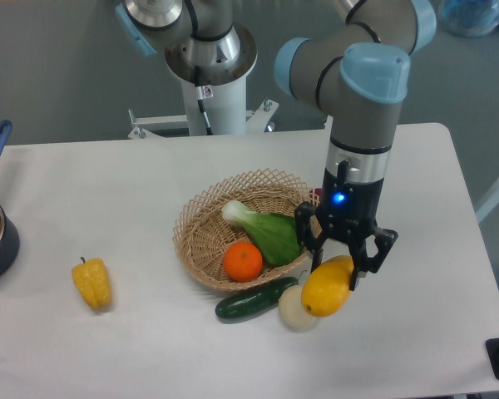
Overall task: Place the mango in the basket
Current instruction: 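Carry the mango over the wicker basket and lower it inside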
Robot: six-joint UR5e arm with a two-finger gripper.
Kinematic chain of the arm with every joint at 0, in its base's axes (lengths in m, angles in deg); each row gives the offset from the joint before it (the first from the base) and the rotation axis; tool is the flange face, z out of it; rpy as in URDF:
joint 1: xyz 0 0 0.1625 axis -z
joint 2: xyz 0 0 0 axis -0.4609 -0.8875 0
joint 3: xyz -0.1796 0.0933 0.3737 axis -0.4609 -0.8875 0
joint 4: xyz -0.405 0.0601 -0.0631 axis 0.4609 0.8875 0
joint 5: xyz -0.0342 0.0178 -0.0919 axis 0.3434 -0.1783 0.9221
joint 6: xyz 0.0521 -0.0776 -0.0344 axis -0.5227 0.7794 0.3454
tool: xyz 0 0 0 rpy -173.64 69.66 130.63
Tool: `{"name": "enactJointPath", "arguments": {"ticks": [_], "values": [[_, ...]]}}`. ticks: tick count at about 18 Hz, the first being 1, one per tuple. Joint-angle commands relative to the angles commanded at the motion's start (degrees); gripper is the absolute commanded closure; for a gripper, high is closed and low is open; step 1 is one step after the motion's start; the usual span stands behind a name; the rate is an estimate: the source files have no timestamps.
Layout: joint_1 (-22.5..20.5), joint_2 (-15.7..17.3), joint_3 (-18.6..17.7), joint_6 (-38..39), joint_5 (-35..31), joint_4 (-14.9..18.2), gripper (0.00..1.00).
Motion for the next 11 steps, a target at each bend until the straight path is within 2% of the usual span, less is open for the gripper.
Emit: {"name": "enactJointPath", "arguments": {"ticks": [5, 8, 11], "values": [[1.4, 0.1, -1.8, 0.7, -0.2, 0.2, 0.85], [3.0, 0.9, -6.0, -4.7, -0.4, 0.3, 0.86], [3.3, 5.2, -13.3, -12.3, -0.5, 0.4, 0.86]]}}
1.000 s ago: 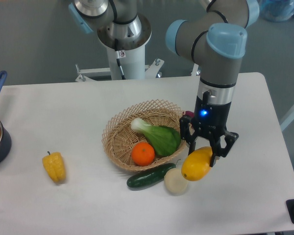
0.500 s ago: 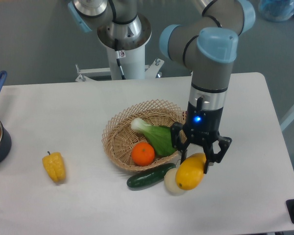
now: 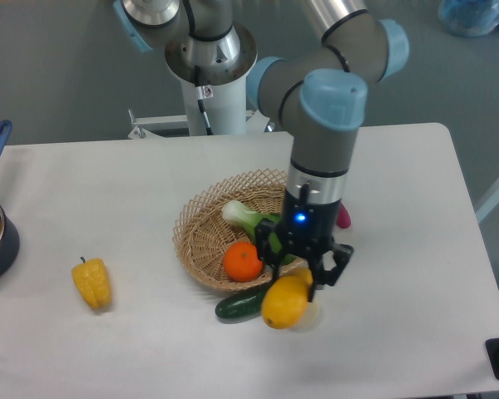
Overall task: Place the mango in the basket
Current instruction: 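Carry the mango over the wicker basket and lower it inside, then open the gripper to release the mango beside the orange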
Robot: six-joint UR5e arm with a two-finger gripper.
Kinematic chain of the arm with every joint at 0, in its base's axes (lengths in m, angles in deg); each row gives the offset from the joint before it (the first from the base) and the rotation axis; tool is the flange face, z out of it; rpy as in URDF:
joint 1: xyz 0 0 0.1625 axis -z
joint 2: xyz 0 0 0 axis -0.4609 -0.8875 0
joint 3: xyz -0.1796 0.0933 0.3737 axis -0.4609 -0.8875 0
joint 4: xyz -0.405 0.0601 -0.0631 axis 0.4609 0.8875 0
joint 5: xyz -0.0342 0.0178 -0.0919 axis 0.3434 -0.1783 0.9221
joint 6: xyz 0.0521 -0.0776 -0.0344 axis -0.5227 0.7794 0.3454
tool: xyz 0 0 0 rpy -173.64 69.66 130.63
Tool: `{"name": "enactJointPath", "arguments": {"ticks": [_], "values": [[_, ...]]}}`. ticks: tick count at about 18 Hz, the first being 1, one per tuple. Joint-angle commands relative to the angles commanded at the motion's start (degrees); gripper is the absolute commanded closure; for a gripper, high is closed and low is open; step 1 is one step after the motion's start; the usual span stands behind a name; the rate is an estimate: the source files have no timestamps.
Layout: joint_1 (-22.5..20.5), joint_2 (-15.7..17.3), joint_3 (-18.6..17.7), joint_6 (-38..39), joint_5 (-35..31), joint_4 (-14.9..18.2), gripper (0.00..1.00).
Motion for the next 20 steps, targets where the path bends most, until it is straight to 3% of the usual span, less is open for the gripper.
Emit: {"name": "enactJointPath", "arguments": {"ticks": [3, 9, 20], "values": [[1.6, 3.8, -6.5, -2.1, -0.2, 0.8, 0.86], [2.6, 8.5, -15.9, -1.8, -0.2, 3.9, 0.85], [2.7, 7.4, -18.0, -1.8, -0.2, 4.0, 0.77]]}}
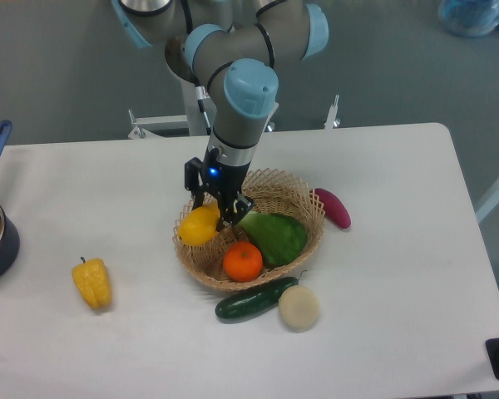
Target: Place the mango in the basket
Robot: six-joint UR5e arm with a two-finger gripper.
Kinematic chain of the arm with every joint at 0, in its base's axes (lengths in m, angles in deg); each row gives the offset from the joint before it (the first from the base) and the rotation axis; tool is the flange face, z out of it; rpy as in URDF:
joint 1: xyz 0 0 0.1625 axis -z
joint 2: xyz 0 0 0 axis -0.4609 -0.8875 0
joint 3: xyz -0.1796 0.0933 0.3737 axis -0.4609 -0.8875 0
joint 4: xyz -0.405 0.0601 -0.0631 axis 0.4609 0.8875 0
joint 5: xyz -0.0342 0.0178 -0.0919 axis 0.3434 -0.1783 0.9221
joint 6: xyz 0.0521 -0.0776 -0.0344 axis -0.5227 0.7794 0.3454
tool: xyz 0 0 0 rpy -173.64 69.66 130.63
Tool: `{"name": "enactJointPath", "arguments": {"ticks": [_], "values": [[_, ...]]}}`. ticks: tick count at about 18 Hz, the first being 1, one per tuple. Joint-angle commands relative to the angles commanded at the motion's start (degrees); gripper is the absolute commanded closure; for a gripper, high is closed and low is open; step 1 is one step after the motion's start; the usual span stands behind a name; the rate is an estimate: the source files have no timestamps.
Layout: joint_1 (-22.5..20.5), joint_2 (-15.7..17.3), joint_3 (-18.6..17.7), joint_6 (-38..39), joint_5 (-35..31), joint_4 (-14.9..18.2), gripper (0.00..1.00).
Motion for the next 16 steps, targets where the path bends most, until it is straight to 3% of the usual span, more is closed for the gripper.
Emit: {"name": "enactJointPath", "arguments": {"ticks": [1, 2, 3, 4, 5, 10, 13, 16], "values": [[0.0, -0.3, 0.0, 0.0, 0.0, 0.0, 0.76], [0.0, -0.4, 0.0, 0.0, 0.0, 0.0, 0.68], [0.0, -0.7, 0.1, -0.3, 0.0, -0.1, 0.46], [0.0, -0.8, 0.2, -0.5, 0.1, -0.4, 0.16], [0.0, -0.8, 0.8, -0.4, 0.1, -0.5, 0.00], [-0.2, -0.3, 5.0, -0.4, -0.1, -0.5, 0.00], [-0.5, -1.5, 13.1, -0.4, -5.9, -0.4, 0.00], [-1.6, -5.0, 21.4, -0.6, -8.6, -0.4, 0.00]]}}
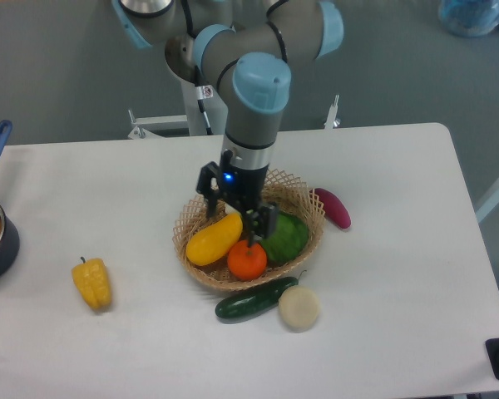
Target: Place the mango in the basket
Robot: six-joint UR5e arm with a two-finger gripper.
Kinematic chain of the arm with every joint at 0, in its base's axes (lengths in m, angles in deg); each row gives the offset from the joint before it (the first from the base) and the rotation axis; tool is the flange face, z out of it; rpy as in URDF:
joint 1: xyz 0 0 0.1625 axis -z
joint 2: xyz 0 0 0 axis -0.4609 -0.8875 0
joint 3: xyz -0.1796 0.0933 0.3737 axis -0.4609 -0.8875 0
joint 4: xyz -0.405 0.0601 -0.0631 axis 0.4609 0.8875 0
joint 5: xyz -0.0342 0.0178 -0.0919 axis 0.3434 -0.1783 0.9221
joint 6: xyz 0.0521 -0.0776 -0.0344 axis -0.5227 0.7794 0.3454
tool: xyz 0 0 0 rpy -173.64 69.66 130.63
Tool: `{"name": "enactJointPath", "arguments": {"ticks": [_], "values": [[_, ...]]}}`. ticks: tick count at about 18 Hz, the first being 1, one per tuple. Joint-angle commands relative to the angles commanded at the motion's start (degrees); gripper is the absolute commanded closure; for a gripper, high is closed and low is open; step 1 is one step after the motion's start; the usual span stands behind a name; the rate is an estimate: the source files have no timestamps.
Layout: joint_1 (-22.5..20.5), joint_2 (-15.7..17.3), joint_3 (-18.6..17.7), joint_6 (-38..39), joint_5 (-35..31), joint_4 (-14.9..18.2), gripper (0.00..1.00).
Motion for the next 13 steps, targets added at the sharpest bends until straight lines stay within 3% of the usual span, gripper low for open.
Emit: {"name": "enactJointPath", "arguments": {"ticks": [4, 8, 10, 13], "values": [[-4.2, -3.6, 7.2, -1.0, -0.1, 0.5, 0.00], [-8.7, -3.2, 10.4, -1.8, -0.2, 1.6, 0.00], [-10.8, -2.7, 11.8, -5.5, -0.6, 6.5, 0.00], [-15.5, 0.3, 12.1, -17.4, -1.7, 13.7, 0.00]]}}
